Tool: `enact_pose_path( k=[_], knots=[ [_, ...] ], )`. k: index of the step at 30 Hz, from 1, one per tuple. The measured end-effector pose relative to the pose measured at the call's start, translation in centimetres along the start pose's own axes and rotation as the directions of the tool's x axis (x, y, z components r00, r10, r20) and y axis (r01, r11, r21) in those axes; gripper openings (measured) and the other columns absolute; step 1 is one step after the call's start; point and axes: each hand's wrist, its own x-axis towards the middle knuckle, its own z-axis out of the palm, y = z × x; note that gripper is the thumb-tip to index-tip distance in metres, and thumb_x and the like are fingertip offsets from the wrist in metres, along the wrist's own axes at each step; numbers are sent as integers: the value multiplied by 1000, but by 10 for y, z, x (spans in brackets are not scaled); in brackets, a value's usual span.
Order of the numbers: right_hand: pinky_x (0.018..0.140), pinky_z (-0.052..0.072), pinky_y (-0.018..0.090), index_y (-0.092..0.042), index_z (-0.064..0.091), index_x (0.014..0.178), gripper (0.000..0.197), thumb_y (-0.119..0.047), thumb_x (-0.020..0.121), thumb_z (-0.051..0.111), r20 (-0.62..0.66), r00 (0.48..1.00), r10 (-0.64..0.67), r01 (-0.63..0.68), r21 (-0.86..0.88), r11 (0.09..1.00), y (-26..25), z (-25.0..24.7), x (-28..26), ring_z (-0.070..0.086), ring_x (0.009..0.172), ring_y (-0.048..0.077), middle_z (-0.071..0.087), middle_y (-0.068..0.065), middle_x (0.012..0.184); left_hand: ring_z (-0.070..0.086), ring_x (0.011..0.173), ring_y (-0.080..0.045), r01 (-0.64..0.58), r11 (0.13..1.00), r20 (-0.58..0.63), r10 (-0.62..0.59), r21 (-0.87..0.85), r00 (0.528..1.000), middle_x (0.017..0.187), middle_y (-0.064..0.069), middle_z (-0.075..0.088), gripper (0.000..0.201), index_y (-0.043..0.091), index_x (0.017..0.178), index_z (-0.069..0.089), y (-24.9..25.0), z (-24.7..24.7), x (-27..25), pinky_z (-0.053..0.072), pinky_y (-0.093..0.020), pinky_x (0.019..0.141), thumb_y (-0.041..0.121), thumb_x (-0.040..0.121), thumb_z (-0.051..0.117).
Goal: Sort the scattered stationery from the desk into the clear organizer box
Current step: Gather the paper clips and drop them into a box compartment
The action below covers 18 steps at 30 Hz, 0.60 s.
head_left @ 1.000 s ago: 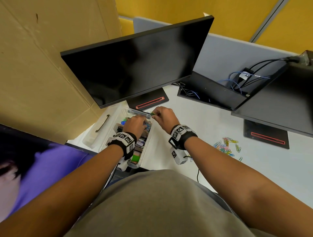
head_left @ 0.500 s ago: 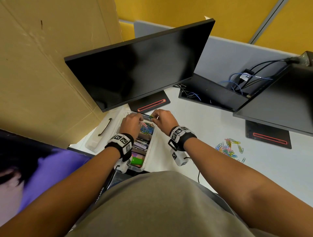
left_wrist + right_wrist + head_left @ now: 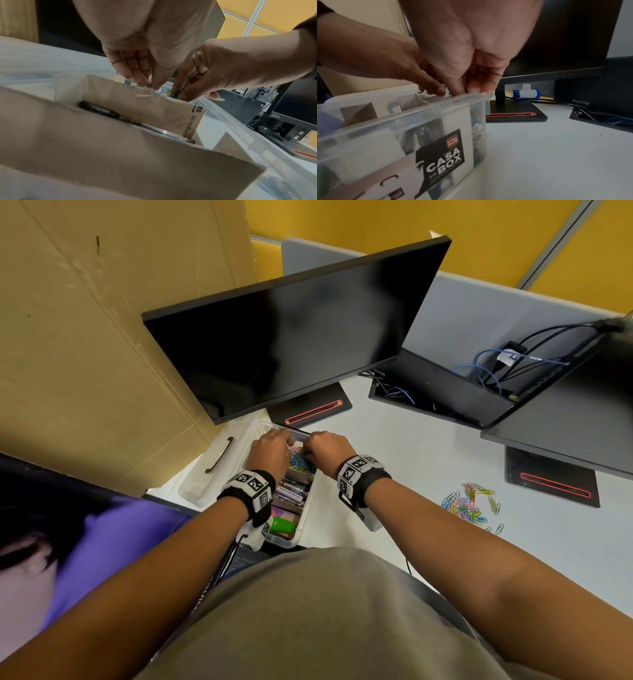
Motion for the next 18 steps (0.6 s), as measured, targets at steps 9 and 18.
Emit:
enact_pose_path(
  k=[9,18],
  knots=[
    [84,53,34,-18,71,115,25,-25,93,62,73,997,-16,14,23,1000,3,1,1,63,100,26,69,9,109,61,82,-24,11,1000,-1,-11,6,1000,100,-4,63,15,21,95,62,3,-1,-1,52,-37,75,9,86,63],
    [84,52,32,-18,73,105,18,-17,92,60,2,1000,1,-1,437,899,22,-4,-9,63,91,17,72,1,105,62,88,-24,17,1000,-28,-16,16,999,106,-6,64,9,17,98,64,12,-4,-2,51,-36,79,12,91,60]
  ],
)
